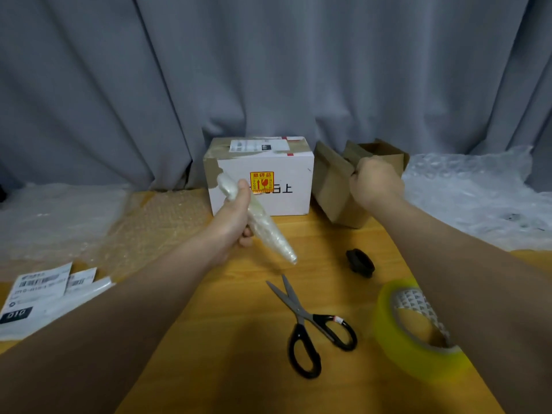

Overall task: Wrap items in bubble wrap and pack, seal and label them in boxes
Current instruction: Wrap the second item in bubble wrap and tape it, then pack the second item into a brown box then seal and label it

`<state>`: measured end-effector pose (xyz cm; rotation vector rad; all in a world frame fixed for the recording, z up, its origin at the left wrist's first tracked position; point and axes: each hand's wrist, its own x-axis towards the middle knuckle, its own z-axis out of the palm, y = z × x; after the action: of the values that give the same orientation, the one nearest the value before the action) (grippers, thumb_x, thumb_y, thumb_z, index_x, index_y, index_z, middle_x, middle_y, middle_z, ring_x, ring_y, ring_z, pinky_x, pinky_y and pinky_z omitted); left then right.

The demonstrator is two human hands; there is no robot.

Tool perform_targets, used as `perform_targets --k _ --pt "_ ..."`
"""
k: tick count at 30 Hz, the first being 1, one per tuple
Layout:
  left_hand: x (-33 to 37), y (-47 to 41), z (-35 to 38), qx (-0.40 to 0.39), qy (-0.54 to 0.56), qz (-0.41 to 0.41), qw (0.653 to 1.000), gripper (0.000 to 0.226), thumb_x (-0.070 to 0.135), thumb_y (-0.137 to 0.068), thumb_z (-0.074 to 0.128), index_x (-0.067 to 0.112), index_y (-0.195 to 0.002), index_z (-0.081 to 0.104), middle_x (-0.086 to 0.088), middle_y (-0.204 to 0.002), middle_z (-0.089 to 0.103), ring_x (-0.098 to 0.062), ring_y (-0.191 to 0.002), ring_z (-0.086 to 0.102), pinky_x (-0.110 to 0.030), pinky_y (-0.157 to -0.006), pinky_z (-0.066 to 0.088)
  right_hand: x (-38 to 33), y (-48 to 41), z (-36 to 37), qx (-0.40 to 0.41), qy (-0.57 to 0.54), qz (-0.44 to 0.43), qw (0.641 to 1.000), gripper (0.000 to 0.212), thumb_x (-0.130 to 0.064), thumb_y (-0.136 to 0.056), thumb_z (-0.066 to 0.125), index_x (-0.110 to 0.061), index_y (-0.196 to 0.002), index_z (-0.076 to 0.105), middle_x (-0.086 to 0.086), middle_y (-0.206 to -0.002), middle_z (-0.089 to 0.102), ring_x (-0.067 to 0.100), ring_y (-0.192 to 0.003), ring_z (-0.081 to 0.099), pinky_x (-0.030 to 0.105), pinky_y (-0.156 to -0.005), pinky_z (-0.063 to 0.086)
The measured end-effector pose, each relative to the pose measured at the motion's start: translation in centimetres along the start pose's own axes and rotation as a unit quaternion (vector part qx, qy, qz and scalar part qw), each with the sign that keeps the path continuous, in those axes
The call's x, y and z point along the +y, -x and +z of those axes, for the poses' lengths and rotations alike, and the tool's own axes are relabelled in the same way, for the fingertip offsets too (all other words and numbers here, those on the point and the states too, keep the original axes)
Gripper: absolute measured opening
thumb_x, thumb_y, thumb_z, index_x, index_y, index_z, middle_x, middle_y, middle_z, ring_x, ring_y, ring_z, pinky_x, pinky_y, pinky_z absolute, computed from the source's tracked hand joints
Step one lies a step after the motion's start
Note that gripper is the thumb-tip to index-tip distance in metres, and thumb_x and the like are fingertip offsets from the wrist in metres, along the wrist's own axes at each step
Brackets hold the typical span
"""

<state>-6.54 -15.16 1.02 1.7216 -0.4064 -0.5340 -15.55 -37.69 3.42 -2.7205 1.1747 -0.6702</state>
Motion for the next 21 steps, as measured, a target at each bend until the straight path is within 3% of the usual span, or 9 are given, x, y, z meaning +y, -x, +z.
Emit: perform_targets --k 2,6,10,13,17,21 --pt "-0.3 0.3 -0.7 -0.003 0.008 -0.003 1.0 0.058 0.066 -0.092 0.027 0.013 -0.108 0.046 -0.003 -0.063 0.044 -0.009 -0.047 0.041 -0.02 -0.041 0.037 -0.1 0.6 -1.3 0.056 -0.013 -0.005 0.998 0.023 -0.019 -0.095 0.044 -0.004 -0.109 0.056 0.013 -0.115 0.051 0.034 -0.107 0.05 0.037 -0.067 0.039" --pt "-0.2 1.6 -2.1 0.009 0.058 0.021 0.998 0.057 0.061 -0.091 0.041 0.018 -0.126 0.047 -0.01 -0.09 0.06 -0.014 -0.061 0.055 -0.023 -0.048 0.05 -0.5 2.1 -4.2 0.144 -0.076 0.001 0.987 0.019 -0.019 -0.092 0.045 -0.003 -0.097 0.055 0.014 -0.109 0.051 0.034 -0.1 0.051 0.038 -0.066 0.038" --pt "0.9 4.2 -3.7 0.048 0.121 0.04 0.991 0.046 0.054 -0.088 0.053 0.018 -0.117 0.054 -0.011 -0.1 0.066 -0.019 -0.074 0.062 -0.026 -0.053 0.053 -1.3 4.9 -7.7 0.231 -0.124 -0.016 0.965 0.01 -0.018 -0.091 0.046 -0.008 -0.088 0.049 0.009 -0.104 0.05 0.028 -0.097 0.049 0.035 -0.064 0.034" --pt "1.7 7.5 -5.2 0.064 0.152 0.084 0.983 0.036 0.046 -0.089 0.057 0.015 -0.107 0.056 -0.007 -0.09 0.065 -0.016 -0.073 0.062 -0.025 -0.056 0.053 -2.2 7.8 -9.4 0.271 -0.184 -0.114 0.938 0.009 -0.017 -0.09 0.05 -0.01 -0.086 0.048 0.004 -0.096 0.045 0.023 -0.09 0.048 0.033 -0.061 0.035" --pt "2.4 12.5 -7.8 0.07 0.166 0.151 0.972 0.029 0.043 -0.084 0.061 0.018 -0.098 0.058 -0.004 -0.087 0.066 -0.016 -0.077 0.066 -0.023 -0.06 0.055 -4.6 12.4 -9.5 0.232 -0.179 -0.253 0.922 0.008 -0.014 -0.085 0.056 -0.007 -0.084 0.052 0.004 -0.09 0.048 0.017 -0.082 0.045 0.028 -0.056 0.029" --pt "2.5 16.6 -10.1 0.055 0.202 0.19 0.959 0.032 0.029 -0.076 0.068 0.007 -0.099 0.061 -0.006 -0.088 0.074 -0.021 -0.088 0.071 -0.028 -0.079 0.058 -7.7 17.6 -6.5 0.141 -0.096 -0.368 0.914 0.01 -0.013 -0.078 0.063 -0.012 -0.077 0.053 0.003 -0.082 0.051 0.022 -0.076 0.051 0.028 -0.056 0.029"
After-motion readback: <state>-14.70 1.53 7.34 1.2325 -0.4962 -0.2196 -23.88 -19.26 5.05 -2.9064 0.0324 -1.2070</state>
